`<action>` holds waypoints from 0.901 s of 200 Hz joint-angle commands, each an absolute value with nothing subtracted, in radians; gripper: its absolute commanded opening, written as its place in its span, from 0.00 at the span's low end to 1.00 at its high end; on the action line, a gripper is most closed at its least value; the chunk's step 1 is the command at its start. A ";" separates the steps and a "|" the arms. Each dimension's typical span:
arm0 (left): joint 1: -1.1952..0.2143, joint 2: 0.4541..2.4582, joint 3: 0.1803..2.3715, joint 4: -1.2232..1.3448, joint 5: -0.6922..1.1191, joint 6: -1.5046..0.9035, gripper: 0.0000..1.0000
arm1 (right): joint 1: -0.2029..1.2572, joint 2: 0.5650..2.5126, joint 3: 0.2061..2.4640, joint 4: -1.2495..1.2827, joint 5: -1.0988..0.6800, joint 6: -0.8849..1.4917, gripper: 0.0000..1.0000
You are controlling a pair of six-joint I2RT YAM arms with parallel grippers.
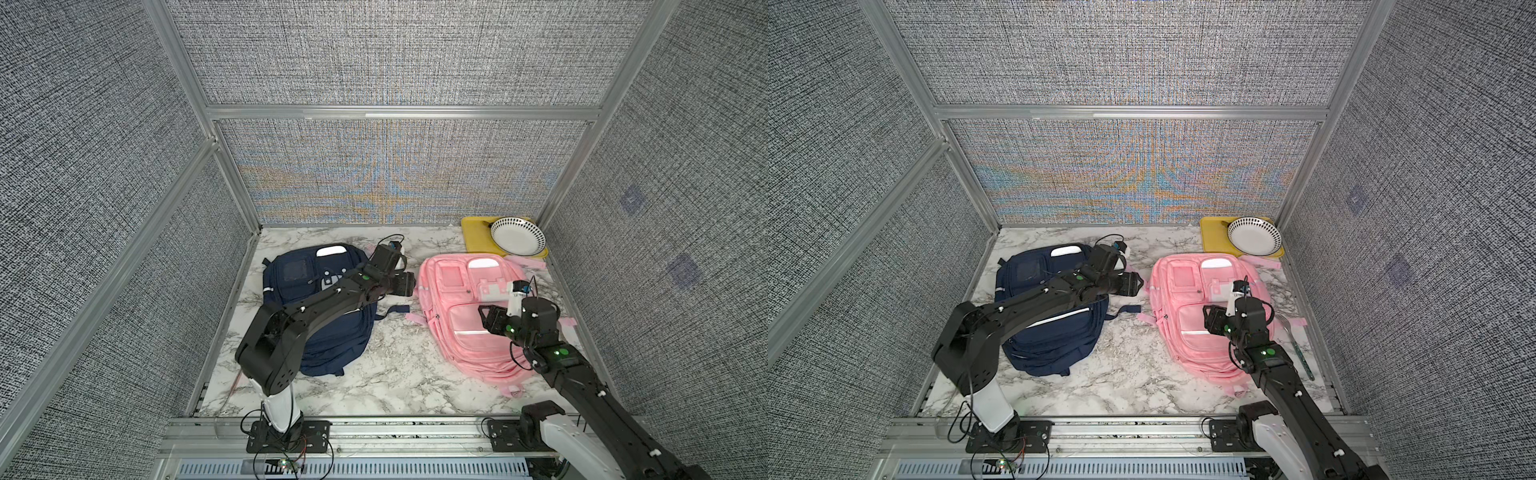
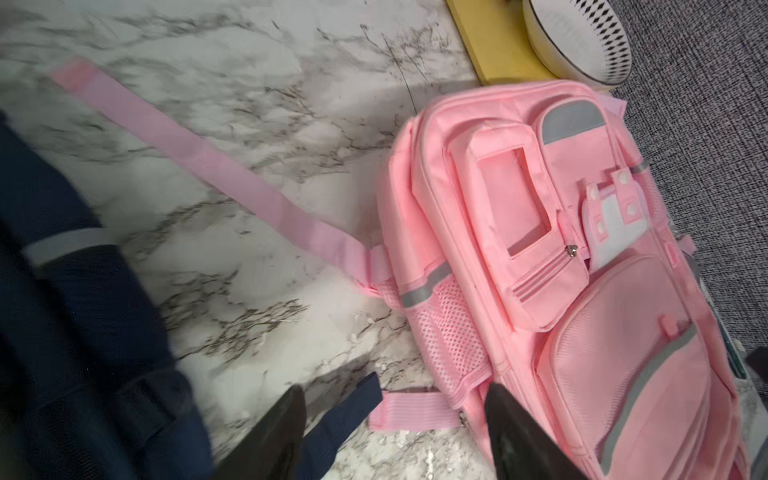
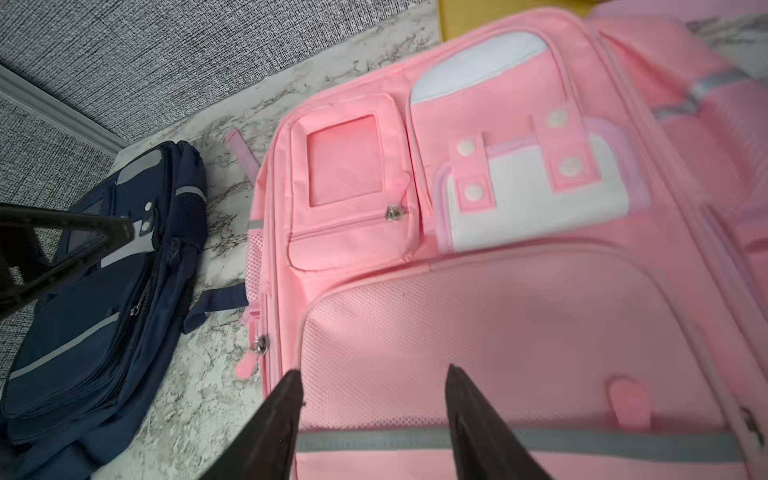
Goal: Zip up the backpack
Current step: Adjust the backpack at the center of the board.
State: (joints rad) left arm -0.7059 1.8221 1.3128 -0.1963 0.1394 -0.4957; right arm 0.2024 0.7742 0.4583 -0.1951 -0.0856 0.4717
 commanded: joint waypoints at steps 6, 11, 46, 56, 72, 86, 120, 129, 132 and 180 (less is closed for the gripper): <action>-0.712 1.909 1.355 -0.124 0.267 -0.612 0.70 | 0.203 0.715 0.426 -0.297 -0.037 0.613 0.58; -0.712 1.926 1.361 -0.112 0.274 -0.628 0.69 | 0.203 0.710 0.421 -0.311 -0.028 0.622 0.58; -0.714 2.031 1.400 -0.062 0.328 -0.700 0.60 | 0.201 0.681 0.365 -0.329 0.066 0.679 0.61; -0.713 2.049 1.403 -0.048 0.330 -0.711 0.57 | 0.201 0.687 0.353 -0.311 0.064 0.684 0.61; -0.714 2.071 1.412 -0.046 0.328 -0.722 0.54 | 0.201 0.698 0.346 -0.301 0.064 0.687 0.62; -0.714 2.092 1.421 -0.041 0.334 -0.731 0.46 | 0.198 0.736 0.345 -0.300 0.064 0.686 0.62; -0.713 2.135 1.433 -0.011 0.338 -0.757 0.19 | 0.198 0.764 0.324 -0.264 0.044 0.691 0.62; -0.713 2.132 1.428 -0.005 0.332 -0.759 0.12 | 0.199 0.772 0.312 -0.245 0.029 0.695 0.62; -0.713 2.130 1.427 -0.003 0.330 -0.759 0.10 | 0.199 0.776 0.308 -0.238 0.026 0.696 0.62; -0.701 2.055 1.397 -0.024 0.286 -0.702 0.00 | 0.198 0.921 0.282 -0.088 -0.064 0.688 0.62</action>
State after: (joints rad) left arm -0.7094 2.0968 1.4082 -0.0422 0.3180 -0.7361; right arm 0.1967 0.8513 0.2852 -0.1318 0.0185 0.6846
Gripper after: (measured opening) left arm 0.066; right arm 0.618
